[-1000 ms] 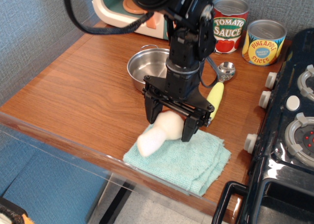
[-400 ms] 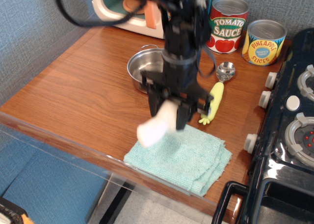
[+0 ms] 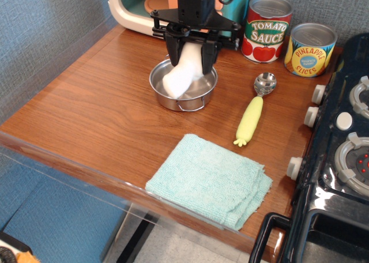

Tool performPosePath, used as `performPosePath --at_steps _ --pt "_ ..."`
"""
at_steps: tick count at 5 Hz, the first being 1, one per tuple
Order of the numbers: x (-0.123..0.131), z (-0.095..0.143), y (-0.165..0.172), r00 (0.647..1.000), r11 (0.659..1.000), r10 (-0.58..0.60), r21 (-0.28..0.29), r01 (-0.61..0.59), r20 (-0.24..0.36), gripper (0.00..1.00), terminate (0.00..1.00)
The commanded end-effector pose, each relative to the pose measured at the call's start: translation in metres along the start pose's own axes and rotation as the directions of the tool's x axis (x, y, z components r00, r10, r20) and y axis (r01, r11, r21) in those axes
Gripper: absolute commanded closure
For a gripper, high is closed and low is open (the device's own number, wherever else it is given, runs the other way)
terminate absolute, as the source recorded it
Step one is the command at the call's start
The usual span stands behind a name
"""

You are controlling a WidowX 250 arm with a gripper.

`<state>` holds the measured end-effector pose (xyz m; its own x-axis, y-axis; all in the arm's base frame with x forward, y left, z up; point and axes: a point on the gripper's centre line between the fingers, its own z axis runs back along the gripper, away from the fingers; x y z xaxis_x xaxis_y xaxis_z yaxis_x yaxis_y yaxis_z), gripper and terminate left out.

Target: Place the mushroom shape inside the pot.

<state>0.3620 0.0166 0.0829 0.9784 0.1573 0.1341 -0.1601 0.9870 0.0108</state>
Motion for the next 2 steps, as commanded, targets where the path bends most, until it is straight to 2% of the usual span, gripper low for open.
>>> performPosePath --at_steps 1,2 --pt "0.034 -0.017 0.019 0.999 0.998 0.04 0.042 -0.04 -0.01 1.0 0.0" --pt "0.034 -0.012 0.008 1.0 0.999 0.001 0.042 -0.002 0.006 0.0 0.0"
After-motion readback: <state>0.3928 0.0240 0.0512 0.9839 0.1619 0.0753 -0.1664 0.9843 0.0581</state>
